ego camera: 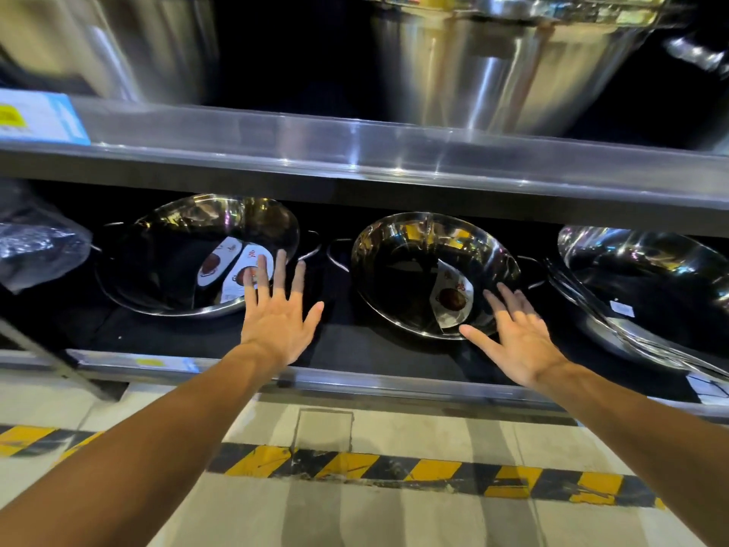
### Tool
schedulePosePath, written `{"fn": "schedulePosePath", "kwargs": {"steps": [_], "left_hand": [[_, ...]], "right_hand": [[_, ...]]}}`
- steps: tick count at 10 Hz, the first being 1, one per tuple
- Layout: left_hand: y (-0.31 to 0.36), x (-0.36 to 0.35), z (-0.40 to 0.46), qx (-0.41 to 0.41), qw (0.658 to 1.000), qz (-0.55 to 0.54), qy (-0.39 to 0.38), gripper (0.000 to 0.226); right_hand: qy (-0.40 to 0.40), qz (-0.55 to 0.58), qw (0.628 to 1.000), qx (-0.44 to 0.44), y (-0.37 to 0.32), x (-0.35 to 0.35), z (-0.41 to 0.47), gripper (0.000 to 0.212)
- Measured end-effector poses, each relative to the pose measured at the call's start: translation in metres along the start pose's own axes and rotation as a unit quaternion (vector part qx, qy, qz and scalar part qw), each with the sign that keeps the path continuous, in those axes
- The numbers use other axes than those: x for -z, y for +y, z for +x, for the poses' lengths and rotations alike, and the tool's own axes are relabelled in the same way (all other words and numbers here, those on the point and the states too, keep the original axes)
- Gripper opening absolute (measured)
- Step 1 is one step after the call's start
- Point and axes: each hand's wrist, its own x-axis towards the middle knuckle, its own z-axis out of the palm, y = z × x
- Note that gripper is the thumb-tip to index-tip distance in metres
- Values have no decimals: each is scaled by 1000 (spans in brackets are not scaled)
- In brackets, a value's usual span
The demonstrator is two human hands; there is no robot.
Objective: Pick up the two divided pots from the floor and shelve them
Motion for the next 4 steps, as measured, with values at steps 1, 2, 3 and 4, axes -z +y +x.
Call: {"fn": "schedulePosePath", "kwargs": {"steps": [1,2,3,4], "left_hand": [[-30,-10,-13,48,998,2,-41,76],[-49,-15,-19,30,997,9,-67,75],[-52,-13,-18,19,997,0,-78,75],[-47,-7,-19,16,999,-6,-40,75]], "right_hand": [[-16,1,1000,-9,-19,-12,1,90],[-21,12,999,-22,-31,-15,2,100],[-2,-17,1000,-21,-34,-15,-1,99],[70,-30,997,-24,-38,-12,-6,90]]}}
